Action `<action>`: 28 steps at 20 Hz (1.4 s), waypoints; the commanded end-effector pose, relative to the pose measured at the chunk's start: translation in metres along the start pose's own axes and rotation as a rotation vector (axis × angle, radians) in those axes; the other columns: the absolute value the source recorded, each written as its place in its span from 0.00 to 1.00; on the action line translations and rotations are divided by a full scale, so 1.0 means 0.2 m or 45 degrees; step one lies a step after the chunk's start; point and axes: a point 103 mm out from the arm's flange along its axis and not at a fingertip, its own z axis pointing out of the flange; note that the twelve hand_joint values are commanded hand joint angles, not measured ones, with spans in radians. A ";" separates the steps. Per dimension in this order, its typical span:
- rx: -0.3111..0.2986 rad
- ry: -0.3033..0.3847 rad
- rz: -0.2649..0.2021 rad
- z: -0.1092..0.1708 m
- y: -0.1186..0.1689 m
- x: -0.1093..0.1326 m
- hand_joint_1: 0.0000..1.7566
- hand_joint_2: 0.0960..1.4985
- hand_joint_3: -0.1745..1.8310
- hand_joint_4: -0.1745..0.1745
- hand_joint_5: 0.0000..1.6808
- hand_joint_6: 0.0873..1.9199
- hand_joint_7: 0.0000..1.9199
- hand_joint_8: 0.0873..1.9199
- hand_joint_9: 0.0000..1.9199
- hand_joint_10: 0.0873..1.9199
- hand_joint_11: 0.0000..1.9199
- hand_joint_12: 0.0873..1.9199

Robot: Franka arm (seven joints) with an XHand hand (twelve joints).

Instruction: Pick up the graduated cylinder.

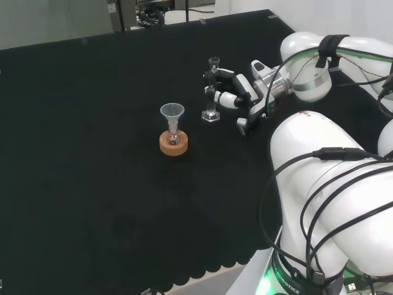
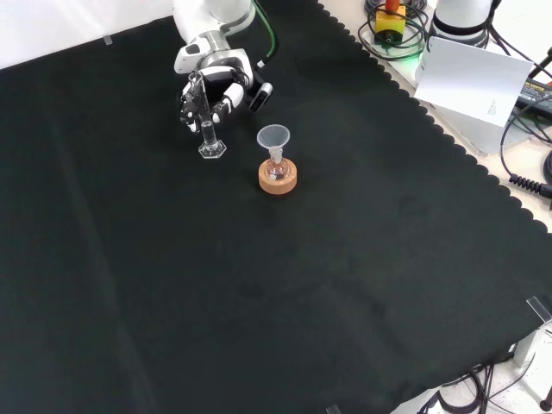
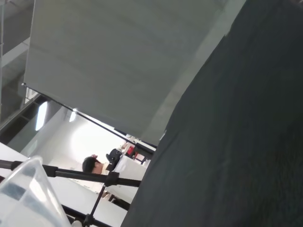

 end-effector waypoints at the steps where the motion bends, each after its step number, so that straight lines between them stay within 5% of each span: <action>1: -0.023 -0.096 0.014 -0.03 0.01 0.02 0.68 0.84 0.00 0.53 0.49 0.31 0.43 0.30 0.58 0.11 0.51 0.47; 6: -0.009 -0.234 0.013 -0.07 0.02 0.06 0.71 0.86 0.00 0.36 0.51 0.32 0.46 0.32 0.62 0.10 0.54 0.43; 9: -0.001 -0.282 0.012 -0.10 0.02 0.08 0.65 0.81 0.06 0.06 0.50 0.56 0.49 0.31 0.65 0.09 0.57 0.42; 10: 0.001 -0.298 0.011 -0.11 0.03 0.09 0.67 0.79 0.07 0.03 0.50 0.58 0.48 0.41 0.66 0.09 0.58 0.41; 13: 0.017 -0.330 0.016 -0.15 0.03 0.13 0.70 0.77 0.09 0.00 0.51 0.59 0.47 0.56 0.68 0.08 0.60 0.41; 28: 0.250 -0.619 0.039 -0.31 -0.06 0.45 0.71 0.74 0.09 0.00 0.55 0.54 0.50 0.54 0.72 0.06 0.62 0.40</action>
